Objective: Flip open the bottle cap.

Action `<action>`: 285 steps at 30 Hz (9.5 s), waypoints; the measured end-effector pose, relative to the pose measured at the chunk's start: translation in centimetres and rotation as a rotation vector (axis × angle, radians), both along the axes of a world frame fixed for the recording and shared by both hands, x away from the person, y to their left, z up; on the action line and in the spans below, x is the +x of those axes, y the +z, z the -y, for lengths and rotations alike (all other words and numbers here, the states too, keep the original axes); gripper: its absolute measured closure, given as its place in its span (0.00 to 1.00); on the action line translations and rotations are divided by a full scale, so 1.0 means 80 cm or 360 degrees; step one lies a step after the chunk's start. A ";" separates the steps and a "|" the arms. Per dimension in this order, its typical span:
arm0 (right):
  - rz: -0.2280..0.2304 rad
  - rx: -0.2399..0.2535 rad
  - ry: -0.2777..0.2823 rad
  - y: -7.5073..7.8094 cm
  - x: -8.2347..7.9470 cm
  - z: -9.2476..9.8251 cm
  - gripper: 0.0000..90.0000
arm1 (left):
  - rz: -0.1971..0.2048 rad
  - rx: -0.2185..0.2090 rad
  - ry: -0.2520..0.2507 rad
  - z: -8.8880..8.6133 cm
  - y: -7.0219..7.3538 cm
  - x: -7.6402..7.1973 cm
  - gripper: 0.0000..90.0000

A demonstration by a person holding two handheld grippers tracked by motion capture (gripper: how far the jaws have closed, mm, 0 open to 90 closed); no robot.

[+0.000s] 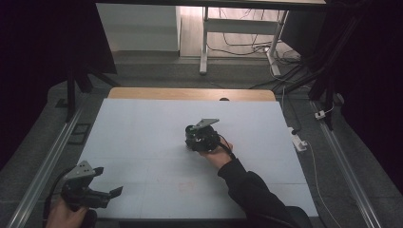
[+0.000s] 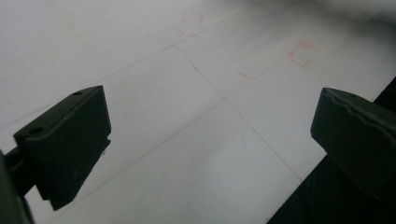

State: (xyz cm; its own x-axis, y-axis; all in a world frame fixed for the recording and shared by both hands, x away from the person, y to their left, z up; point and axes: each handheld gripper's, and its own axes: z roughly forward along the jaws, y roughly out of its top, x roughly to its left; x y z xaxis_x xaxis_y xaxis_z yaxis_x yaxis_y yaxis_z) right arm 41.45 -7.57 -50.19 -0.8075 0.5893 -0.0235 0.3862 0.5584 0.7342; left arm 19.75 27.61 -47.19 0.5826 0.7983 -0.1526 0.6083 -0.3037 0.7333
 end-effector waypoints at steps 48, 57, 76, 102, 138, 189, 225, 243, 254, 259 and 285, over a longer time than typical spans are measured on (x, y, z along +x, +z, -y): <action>0.0009 0.0007 0.0024 -0.001 0.001 0.002 0.59 | 0.0064 -0.0054 -0.0293 0.096 0.017 0.117 0.00; 0.0012 0.0003 0.0027 -0.001 0.001 0.001 0.59 | 0.0096 -0.0007 -0.0333 0.118 0.016 0.142 0.00; 0.0014 0.0006 0.0027 -0.001 0.000 0.002 0.59 | 0.0144 0.0045 -0.0379 0.148 0.013 0.188 0.00; 0.0019 0.0006 0.0029 -0.002 0.000 0.002 0.59 | 0.0159 0.0032 -0.0510 0.184 0.012 0.224 0.77; 0.0022 0.0002 0.0026 -0.002 0.000 0.001 0.59 | 0.0126 -0.0021 -0.0463 0.200 0.015 0.232 0.99; 0.0027 0.0000 0.0029 -0.003 -0.001 0.001 0.59 | 0.0137 -0.0053 -0.0388 0.172 0.038 0.225 0.67; -0.0158 0.0094 0.0025 0.017 -0.021 0.021 0.19 | 0.0018 -0.0157 -0.0298 0.104 0.030 0.125 0.05; -0.0241 0.0126 0.0091 0.039 -0.067 0.068 0.03 | 0.0041 -0.0180 -0.0194 0.061 0.020 0.073 0.00; -0.0232 0.0132 0.0106 0.050 -0.093 0.117 0.01 | 0.0025 -0.0192 -0.0122 0.033 0.011 0.045 0.00; -0.0219 0.0152 0.0037 0.052 -0.108 0.143 0.00 | 0.0016 -0.0234 -0.0079 0.019 0.007 0.032 0.00; -0.0096 0.0156 -0.0452 0.056 -0.182 0.261 0.00 | 0.0009 -0.0151 0.0138 -0.024 -0.006 -0.013 0.00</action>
